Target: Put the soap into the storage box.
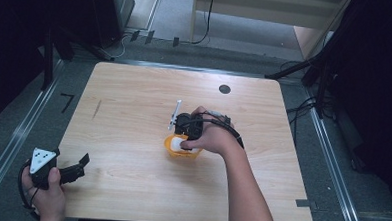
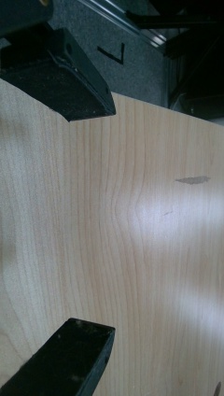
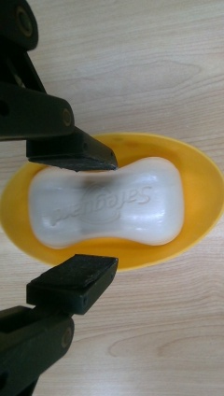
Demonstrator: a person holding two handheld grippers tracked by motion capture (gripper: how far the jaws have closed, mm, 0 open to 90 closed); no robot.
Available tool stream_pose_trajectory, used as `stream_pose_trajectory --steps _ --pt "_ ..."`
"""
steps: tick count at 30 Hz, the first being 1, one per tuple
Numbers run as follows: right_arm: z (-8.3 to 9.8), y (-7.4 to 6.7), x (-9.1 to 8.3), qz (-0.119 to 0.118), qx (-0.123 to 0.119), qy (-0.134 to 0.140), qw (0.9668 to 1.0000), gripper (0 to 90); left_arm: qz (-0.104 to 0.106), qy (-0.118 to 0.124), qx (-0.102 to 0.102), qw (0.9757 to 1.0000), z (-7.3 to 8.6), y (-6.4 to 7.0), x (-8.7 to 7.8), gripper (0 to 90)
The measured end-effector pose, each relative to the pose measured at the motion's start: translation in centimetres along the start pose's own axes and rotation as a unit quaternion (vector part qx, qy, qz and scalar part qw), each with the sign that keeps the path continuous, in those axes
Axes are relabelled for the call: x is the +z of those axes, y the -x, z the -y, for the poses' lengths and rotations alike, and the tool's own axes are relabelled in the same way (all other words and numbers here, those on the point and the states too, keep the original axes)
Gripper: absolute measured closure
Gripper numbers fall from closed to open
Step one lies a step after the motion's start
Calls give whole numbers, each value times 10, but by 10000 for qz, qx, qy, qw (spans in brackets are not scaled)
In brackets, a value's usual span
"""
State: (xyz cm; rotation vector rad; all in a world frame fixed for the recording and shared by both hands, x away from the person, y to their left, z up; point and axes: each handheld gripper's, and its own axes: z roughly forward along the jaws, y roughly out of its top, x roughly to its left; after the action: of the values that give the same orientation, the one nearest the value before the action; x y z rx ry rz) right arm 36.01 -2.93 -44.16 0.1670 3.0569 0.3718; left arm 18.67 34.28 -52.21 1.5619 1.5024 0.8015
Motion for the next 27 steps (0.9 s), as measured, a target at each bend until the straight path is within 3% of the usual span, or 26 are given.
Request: stream_pose_trajectory --steps 7,22,27 --pt "14 2 -11 77 79 55 9999 466 -3 7 -1 10000 0 0 0 0" --pt "61 0 -25 120 531 243 9982 426 -15 -13 48 10000 0 1 0 0" --pt "72 -3 -29 186 660 361 9970 360 -16 -3 41 10000 0 1 0 0"
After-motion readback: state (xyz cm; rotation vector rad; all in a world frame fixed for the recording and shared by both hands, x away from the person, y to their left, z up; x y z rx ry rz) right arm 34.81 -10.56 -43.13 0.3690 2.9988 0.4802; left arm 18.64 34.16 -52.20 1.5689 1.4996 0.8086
